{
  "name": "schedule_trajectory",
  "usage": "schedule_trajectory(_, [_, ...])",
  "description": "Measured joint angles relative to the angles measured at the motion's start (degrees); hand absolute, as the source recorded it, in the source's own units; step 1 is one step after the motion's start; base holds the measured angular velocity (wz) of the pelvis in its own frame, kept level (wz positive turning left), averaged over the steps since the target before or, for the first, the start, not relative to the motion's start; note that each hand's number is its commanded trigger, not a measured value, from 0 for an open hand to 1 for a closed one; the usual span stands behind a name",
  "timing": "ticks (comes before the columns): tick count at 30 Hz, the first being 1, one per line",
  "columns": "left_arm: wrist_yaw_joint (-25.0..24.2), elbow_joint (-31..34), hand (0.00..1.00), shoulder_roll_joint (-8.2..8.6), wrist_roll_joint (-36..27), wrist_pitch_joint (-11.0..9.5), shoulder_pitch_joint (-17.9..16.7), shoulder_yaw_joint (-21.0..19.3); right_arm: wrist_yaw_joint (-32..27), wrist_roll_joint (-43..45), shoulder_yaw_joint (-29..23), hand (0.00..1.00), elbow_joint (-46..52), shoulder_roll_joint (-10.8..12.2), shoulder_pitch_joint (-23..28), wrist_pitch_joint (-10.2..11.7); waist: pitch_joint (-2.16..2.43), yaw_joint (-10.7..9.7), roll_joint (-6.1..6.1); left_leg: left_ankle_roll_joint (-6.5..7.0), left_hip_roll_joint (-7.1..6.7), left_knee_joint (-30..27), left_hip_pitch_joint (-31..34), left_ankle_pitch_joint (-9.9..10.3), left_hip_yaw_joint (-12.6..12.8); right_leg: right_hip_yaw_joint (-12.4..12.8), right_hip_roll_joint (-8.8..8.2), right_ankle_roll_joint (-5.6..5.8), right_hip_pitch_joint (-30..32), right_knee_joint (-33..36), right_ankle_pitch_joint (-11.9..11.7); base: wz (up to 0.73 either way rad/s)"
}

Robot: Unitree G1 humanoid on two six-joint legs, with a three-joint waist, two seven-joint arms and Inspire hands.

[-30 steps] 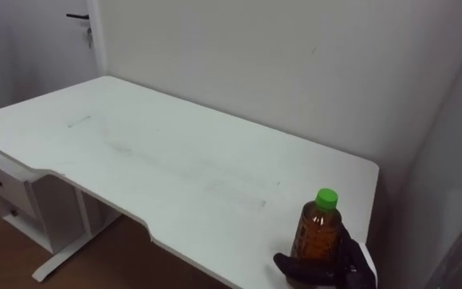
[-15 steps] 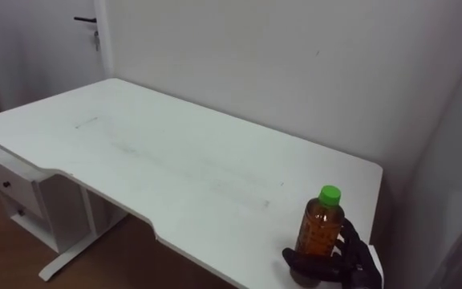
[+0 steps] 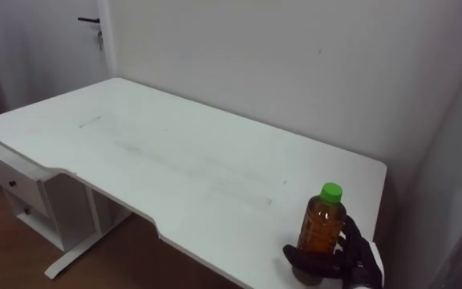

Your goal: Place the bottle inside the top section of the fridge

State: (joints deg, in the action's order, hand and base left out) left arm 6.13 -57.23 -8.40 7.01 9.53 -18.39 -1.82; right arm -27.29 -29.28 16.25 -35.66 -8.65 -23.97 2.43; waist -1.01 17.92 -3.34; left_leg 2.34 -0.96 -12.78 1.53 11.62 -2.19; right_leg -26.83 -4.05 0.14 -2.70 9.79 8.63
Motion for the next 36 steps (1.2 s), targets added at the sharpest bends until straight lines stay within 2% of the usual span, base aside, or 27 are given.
schedule_trajectory(4, [0.0, 0.0, 0.00, 0.01, 0.0, -0.2, 0.1, 0.0, 0.6, 0.0, 0.0, 0.00, -0.4, 0.0, -1.3, 0.0, 0.32, 0.0, -0.49, 0.03, -0.06, 0.0, 0.7, -0.1, 0.0, -0.1, 0.11, -0.01, 0.7, 0.0, 0.0, 0.00])
schedule_trajectory(7, [0.0, -0.1, 0.00, 0.00, 0.0, -0.3, 0.1, 0.0, 1.2, 0.0, 0.1, 0.00, -2.5, 0.0, -2.5, 0.0, 0.32, 0.5, -0.55, 0.06, -0.13, 0.1, 0.7, -0.1, 0.0, -0.1, 0.12, -0.01, 0.7, 0.0, 0.0, 0.00])
schedule_trajectory(15, [-0.1, -0.2, 0.00, -0.04, 0.0, -0.4, 0.1, 1.0, 2.0, 0.0, 0.1, 0.00, -5.7, 0.0, -3.9, 0.1, -0.03, 1.7, -1.53, 0.04, -0.08, 0.0, 0.7, -0.1, 0.0, 0.0, 0.04, -0.01, 0.7, 0.0, 0.0, 0.00])
schedule_trajectory(27, [-0.8, -0.2, 0.00, -0.26, -0.1, -0.4, 0.1, 1.5, 1.0, 0.0, 0.1, 0.00, -6.2, 0.0, -4.3, 0.1, -0.10, 2.9, -1.62, 0.05, -0.07, 0.1, 0.7, -0.1, 0.1, 0.0, 0.03, -0.01, 0.7, 0.0, 0.0, 0.00])
schedule_trajectory(28, [-0.8, -0.2, 0.00, -0.26, -0.1, -0.3, 0.1, 1.6, 0.7, 0.0, 0.2, 1.00, -6.2, 0.0, -4.3, 0.1, -0.16, 2.9, -1.69, 0.05, -0.07, 0.1, 0.7, -0.1, 0.1, 0.0, 0.04, -0.01, 0.7, 0.0, 0.0, 0.00])
schedule_trajectory(36, [-1.9, -0.2, 0.00, -0.40, -0.2, -0.3, 0.1, 2.2, 0.8, 0.0, 0.4, 1.00, -6.2, -0.2, -4.3, 0.1, -0.41, 2.9, -2.22, 0.04, -0.07, 0.1, 0.8, -0.1, 0.1, 0.0, 0.04, -0.01, 0.8, 0.0, 0.0, 0.00])
